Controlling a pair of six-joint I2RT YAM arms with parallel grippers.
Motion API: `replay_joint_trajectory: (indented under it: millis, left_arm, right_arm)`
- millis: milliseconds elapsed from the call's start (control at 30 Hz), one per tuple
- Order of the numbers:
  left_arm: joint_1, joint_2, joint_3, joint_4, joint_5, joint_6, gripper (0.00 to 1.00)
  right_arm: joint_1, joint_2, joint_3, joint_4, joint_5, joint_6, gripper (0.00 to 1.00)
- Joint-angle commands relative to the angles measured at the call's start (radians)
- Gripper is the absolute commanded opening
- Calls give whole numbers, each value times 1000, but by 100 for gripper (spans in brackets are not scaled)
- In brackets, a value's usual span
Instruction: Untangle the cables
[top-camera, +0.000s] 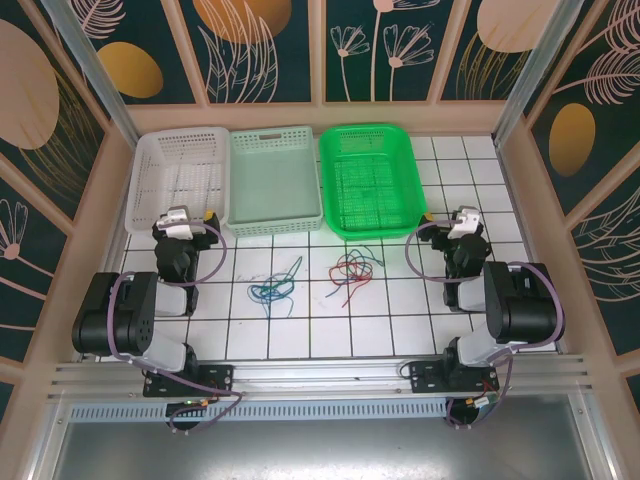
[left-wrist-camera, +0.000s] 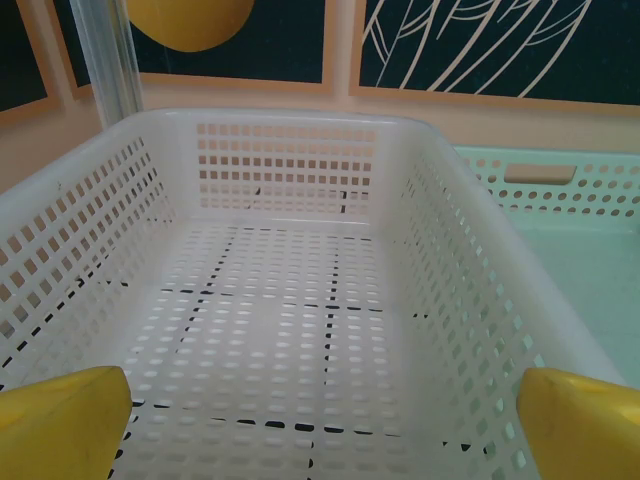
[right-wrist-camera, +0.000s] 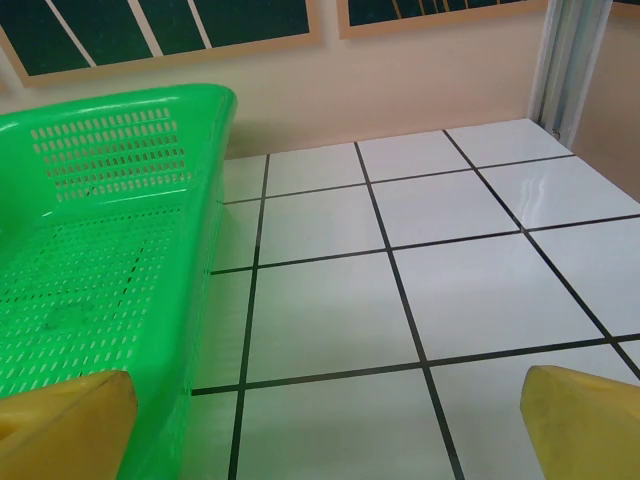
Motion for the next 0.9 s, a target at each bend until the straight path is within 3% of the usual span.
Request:
replay_joint_trajectory:
  millis: [0, 700, 867]
  left_arm:
    - [0, 6, 6, -2, 3, 2, 99]
    - [0, 6, 7, -2, 2, 2, 99]
    - [0, 0, 4, -2, 3, 3, 99]
  right_arm:
    - [-7, 5, 12, 4, -12, 1, 99]
    - [-11, 5, 14, 2, -18, 6, 99]
    - [-12, -24, 47, -72, -35, 1, 89]
